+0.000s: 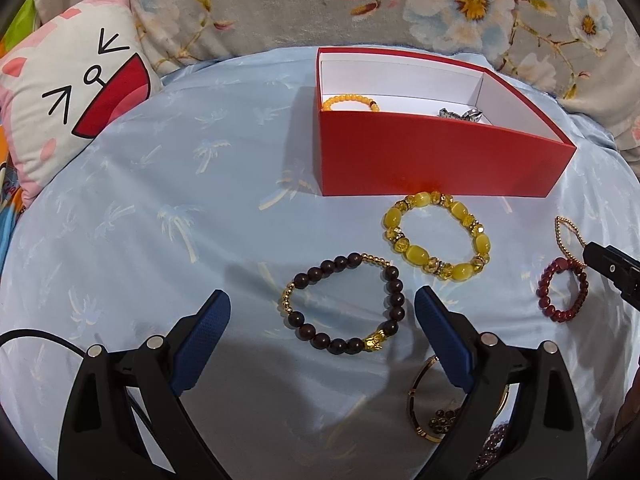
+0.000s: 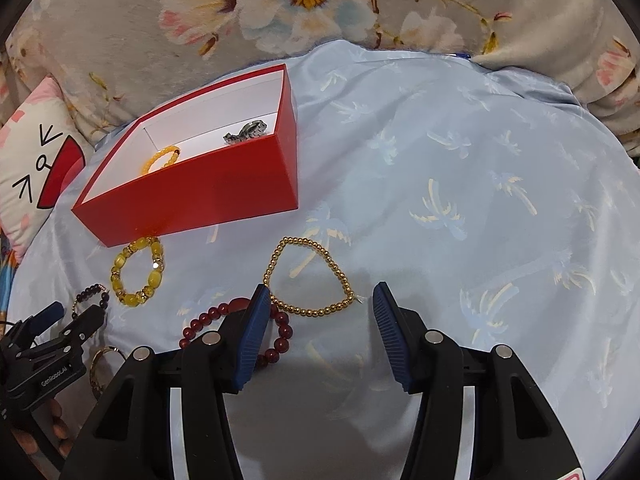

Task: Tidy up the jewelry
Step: 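Move both open tools back toward the remaining bracelets, then grasp the gold chain bracelet with the right tool while the left tool grasps the dark brown bead bracelet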

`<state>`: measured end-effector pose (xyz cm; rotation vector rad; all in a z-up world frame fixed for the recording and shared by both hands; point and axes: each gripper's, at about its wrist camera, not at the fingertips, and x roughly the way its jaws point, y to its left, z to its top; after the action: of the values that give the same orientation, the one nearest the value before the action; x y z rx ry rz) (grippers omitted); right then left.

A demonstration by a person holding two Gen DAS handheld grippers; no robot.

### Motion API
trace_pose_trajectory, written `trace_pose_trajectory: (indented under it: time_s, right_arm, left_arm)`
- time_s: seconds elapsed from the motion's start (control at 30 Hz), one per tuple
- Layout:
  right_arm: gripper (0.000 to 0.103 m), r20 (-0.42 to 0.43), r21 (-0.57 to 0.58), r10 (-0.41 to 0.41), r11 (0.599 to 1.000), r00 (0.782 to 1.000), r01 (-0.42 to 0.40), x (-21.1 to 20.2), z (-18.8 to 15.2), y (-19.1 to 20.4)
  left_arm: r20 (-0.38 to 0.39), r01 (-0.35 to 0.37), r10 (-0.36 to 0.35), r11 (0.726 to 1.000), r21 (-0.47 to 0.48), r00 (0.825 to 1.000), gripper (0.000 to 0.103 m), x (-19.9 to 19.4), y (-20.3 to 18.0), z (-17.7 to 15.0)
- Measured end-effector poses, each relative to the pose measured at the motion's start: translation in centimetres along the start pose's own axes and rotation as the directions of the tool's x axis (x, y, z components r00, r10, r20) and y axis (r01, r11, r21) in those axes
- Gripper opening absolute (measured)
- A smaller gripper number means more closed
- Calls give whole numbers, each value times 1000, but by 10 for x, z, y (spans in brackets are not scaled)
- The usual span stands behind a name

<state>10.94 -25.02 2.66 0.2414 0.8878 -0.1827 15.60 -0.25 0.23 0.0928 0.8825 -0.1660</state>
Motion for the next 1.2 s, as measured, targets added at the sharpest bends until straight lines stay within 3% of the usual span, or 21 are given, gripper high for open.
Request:
trace_pose_trajectory:
  time_s: [0.2,0.5,0.67,0.83,0.93,1.07,1.2]
  right_arm:
    - [49,-6,-10,-18,1000,1000,18,8,6,0]
    - [27,-27,-38,-41,998,999,40,24,15,0]
    - [8,-21,-72,-49,996,999,48,26,14,7]
    - [3,-20,-86,-49,995,999,47,24,11,11]
    - [3,-24,-76,-39,996,999,37,23,10,9]
    - [3,-28,-60,-26,998,999,24,20,8,8]
    - [3,-20,-47,-10,999,1000,9,13,7,8]
  left_arm:
    - [-17,14,-14,1000,-6,1000,89,4,0,1]
    - [-17,31,-32,999,-37,999,88,6,8,2]
    - [-15,31,-31,999,-28,999,85,6,8,2]
    - [-11,31,-31,999,-8,999,77,7,4,4]
    - [-4,45,-45,999,-4,999,69,6,3,5]
    - [5,55,-55,998,8,998,51,3,2,5]
    - [3,84,-84,996,11,996,27,1,2,5]
